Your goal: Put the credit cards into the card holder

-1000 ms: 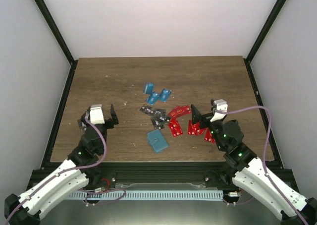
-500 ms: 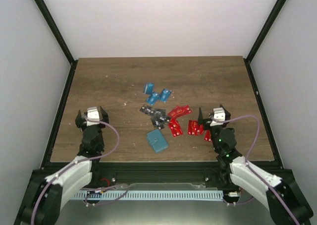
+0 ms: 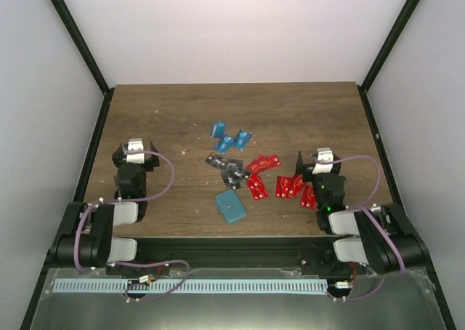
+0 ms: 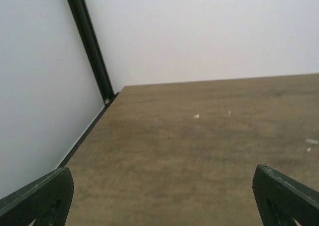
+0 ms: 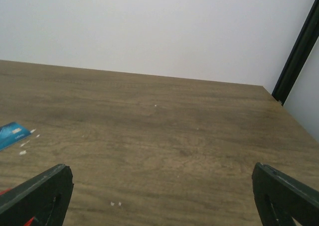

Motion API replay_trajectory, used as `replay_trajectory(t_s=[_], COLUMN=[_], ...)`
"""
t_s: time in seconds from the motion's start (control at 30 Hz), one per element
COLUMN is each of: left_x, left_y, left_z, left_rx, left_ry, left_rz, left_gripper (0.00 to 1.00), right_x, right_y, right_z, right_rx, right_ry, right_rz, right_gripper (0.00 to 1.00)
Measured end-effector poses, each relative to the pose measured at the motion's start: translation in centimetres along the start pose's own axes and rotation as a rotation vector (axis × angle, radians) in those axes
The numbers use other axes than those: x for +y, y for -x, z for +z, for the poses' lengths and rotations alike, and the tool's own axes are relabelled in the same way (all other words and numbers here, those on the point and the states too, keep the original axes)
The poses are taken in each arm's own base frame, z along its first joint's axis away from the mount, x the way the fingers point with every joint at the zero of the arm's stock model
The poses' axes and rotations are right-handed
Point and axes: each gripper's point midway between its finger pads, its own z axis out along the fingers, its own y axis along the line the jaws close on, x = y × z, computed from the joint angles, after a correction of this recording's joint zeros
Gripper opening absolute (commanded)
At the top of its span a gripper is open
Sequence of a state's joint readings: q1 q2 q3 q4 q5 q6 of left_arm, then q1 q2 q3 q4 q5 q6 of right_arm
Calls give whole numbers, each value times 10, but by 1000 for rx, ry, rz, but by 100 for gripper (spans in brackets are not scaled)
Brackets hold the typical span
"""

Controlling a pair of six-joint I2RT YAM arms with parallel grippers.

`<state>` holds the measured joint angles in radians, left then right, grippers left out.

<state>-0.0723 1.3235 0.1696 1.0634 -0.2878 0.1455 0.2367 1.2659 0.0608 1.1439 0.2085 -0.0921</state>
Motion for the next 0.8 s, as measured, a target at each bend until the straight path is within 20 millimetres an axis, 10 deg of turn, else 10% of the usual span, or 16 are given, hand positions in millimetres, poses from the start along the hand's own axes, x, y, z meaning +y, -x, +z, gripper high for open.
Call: replay_trajectory(t_s=[0.3, 0.47, 0.8], left_x=[-13, -22, -19], left_y=[10, -34, -12], left_z=[14, 18, 34], left_rx=[-24, 64, 16], left_ry=[-120, -158, -137], left_rz=[-56, -72, -115], left_gripper=[100, 100, 100], right_x=[-22, -21, -18], right_y=[-18, -6, -7], right_z=[41, 49, 49], right_rx=[34, 7, 13], right_ry=[15, 45, 66], right_rz=[65, 98, 109], right_gripper=[100, 100, 100])
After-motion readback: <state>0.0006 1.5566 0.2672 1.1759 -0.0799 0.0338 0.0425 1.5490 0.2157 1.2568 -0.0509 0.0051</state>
